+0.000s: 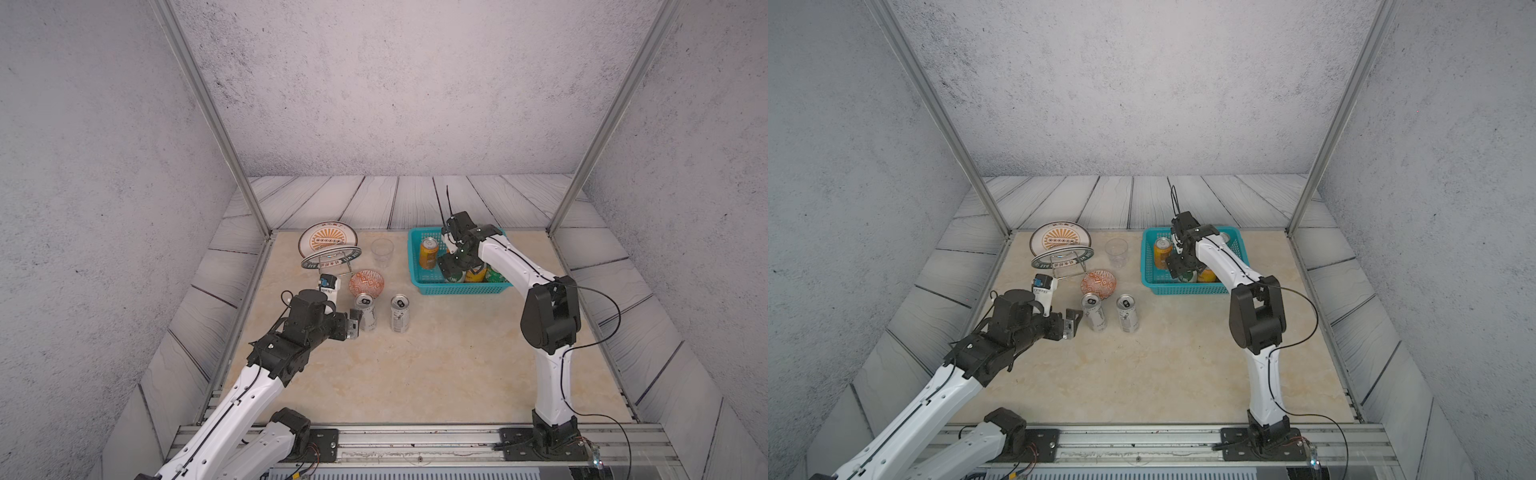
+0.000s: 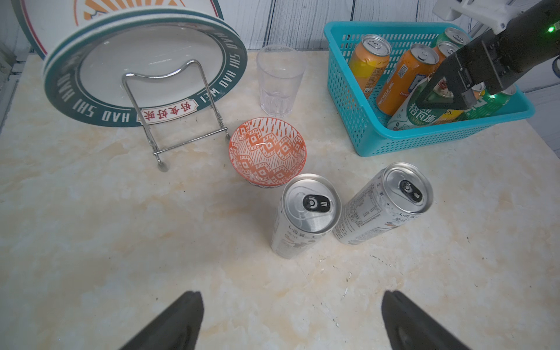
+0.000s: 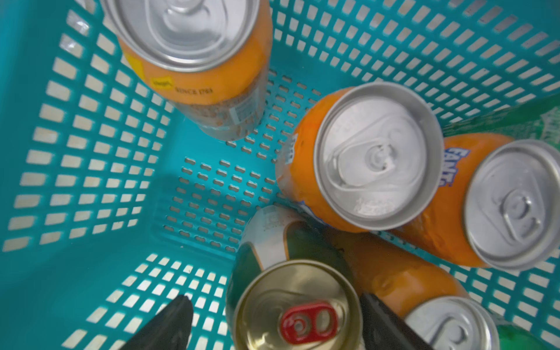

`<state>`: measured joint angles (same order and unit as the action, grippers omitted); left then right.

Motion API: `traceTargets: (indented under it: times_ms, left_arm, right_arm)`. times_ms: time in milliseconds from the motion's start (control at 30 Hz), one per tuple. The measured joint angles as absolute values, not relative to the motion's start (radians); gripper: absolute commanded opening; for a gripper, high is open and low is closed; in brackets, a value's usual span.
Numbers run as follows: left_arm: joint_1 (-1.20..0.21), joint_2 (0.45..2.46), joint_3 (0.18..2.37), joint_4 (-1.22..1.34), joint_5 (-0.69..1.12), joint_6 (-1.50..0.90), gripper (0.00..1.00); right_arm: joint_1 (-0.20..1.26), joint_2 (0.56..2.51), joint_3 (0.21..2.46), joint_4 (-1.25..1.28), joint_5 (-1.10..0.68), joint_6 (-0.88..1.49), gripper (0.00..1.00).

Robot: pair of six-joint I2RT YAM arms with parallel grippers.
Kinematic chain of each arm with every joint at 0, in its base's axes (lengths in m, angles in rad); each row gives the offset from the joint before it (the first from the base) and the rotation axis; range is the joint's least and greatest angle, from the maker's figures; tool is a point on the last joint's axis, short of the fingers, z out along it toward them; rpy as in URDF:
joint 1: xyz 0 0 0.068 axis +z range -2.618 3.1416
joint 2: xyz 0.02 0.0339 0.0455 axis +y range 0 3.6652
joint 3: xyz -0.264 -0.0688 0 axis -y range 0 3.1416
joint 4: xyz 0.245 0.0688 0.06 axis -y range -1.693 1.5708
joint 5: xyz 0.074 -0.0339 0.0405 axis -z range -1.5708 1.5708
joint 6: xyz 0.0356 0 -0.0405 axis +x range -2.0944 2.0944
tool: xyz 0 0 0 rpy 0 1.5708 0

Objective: Take out the drinks from the basket
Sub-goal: Pick up the drink from the basket.

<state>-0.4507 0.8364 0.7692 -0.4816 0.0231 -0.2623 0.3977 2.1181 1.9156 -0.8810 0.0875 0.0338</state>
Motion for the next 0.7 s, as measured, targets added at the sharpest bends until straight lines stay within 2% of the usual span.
traceTargets:
  times_ms: [433,700]
  left_arm:
    - [-0.451,0.836,0.769,-0.481,0.023,-0.263,0.99]
    - [-0.451,0.836,0.767,-0.481,0.024,-0.263,0.99]
  right_arm:
    - [0.395,2.151,1.907,-0.863,0.07,0.053,0.85]
    - [0.388,2.169,1.901,-0.865,0.068,0.064,0.71]
